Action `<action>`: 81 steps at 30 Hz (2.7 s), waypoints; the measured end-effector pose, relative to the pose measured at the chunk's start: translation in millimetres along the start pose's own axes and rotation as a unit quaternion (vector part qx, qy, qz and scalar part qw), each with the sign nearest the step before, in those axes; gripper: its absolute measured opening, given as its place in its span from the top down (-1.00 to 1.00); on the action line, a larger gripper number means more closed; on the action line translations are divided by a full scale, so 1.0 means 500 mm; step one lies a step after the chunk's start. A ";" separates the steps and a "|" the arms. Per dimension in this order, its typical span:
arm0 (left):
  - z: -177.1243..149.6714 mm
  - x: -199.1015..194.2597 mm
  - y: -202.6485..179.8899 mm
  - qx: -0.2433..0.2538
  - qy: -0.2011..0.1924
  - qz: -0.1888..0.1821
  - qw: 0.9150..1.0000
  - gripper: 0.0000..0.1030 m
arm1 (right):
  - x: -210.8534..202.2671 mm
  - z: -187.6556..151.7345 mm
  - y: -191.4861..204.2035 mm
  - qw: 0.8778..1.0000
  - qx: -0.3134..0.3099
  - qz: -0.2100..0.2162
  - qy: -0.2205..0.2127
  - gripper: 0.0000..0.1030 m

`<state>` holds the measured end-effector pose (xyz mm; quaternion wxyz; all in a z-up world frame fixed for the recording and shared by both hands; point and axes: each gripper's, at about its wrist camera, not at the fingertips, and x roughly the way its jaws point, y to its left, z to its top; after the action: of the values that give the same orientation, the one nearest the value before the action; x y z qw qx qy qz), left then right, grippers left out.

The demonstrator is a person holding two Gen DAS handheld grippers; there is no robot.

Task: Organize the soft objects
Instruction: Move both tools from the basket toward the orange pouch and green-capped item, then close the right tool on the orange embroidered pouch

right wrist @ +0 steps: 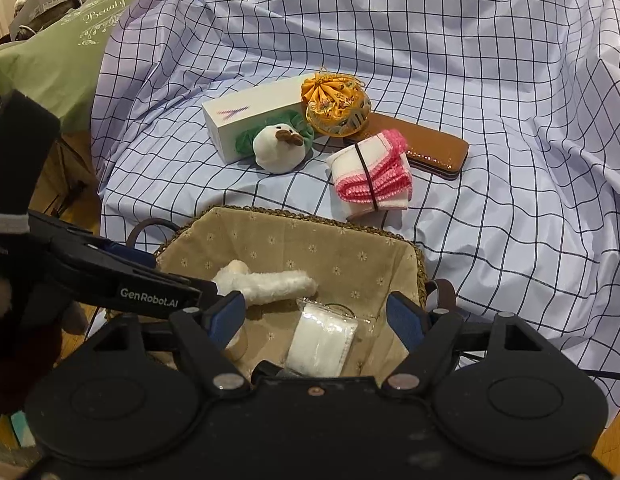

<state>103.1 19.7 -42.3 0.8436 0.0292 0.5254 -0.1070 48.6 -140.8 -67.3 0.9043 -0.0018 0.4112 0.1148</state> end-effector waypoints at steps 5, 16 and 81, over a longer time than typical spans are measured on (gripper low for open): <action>0.010 -0.002 0.008 -0.006 -0.006 -0.001 1.000 -0.28 | 0.001 0.009 -0.003 1.000 0.003 -0.003 -0.009 -0.52; 0.043 -0.007 0.018 -0.014 -0.033 -0.005 0.999 -0.49 | 0.013 0.052 -0.024 0.999 0.010 -0.028 -0.038 -0.58; 0.223 0.051 0.082 0.002 -0.078 0.011 0.997 -0.50 | 0.422 0.455 -0.070 0.997 -0.079 0.005 -0.008 -0.26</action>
<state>220.9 37.7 -17.9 0.8831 0.0283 0.4575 -0.1004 359.3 -109.2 -76.8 0.9039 -0.0699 0.3938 0.1516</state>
